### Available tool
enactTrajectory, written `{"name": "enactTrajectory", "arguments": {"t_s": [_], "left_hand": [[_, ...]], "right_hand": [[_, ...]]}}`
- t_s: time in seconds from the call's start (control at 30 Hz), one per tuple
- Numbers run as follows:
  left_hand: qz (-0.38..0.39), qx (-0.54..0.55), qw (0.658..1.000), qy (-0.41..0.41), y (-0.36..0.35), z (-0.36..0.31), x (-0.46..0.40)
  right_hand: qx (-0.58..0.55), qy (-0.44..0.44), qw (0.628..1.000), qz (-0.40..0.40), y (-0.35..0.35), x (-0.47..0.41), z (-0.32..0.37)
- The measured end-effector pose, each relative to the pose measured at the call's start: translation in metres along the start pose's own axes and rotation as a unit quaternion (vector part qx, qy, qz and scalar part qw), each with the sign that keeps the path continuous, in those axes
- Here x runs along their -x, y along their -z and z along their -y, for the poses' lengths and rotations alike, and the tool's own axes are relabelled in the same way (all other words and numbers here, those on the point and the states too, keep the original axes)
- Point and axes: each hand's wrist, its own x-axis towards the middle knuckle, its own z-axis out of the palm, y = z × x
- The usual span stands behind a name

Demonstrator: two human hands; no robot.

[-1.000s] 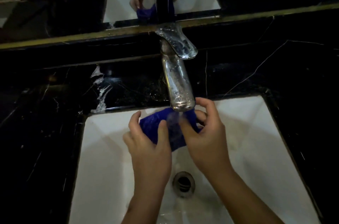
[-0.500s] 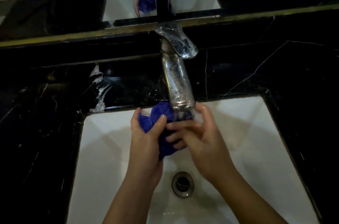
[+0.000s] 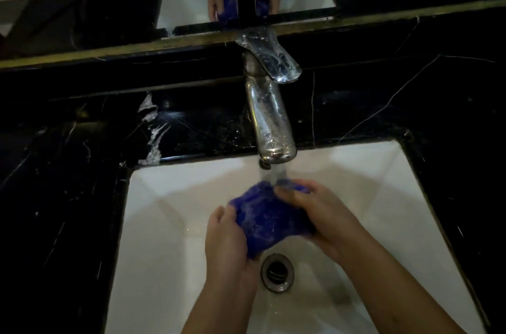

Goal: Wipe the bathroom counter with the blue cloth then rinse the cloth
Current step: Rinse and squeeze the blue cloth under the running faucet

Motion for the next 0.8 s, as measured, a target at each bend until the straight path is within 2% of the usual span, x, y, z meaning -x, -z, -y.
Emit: {"name": "enactTrajectory", "arguments": {"t_s": [0.1, 0.2, 0.3, 0.43, 0.57, 0.7, 0.8], "left_hand": [[0.009, -0.023, 0.999, -0.044, 0.006, 0.006, 0.007], [0.043, -0.059, 0.994, -0.083, 0.010, 0.006, 0.008], [0.053, -0.049, 0.995, -0.069, 0.009, -0.003, 0.001], [0.031, -0.045, 0.995, -0.082, 0.006, -0.006, -0.004], [0.010, -0.065, 0.987, -0.144, 0.002, -0.005, -0.006], [0.071, -0.107, 0.966, -0.222, 0.004, -0.006, -0.012], [0.140, -0.206, 0.915, -0.317, 0.007, -0.007, -0.014]], "right_hand": [[0.086, 0.045, 0.990, -0.101, 0.001, -0.007, 0.008], [0.161, 0.053, 0.978, -0.121, 0.000, -0.005, 0.014], [0.197, 0.062, 0.970, -0.129, 0.000, -0.001, 0.016], [0.222, 0.146, 0.960, -0.091, -0.001, 0.007, 0.009], [0.161, 0.158, 0.973, -0.052, 0.003, 0.010, -0.003], [0.125, 0.141, 0.982, -0.021, 0.007, 0.003, 0.000], [0.152, 0.150, 0.977, -0.024, 0.012, 0.000, 0.004]]}}
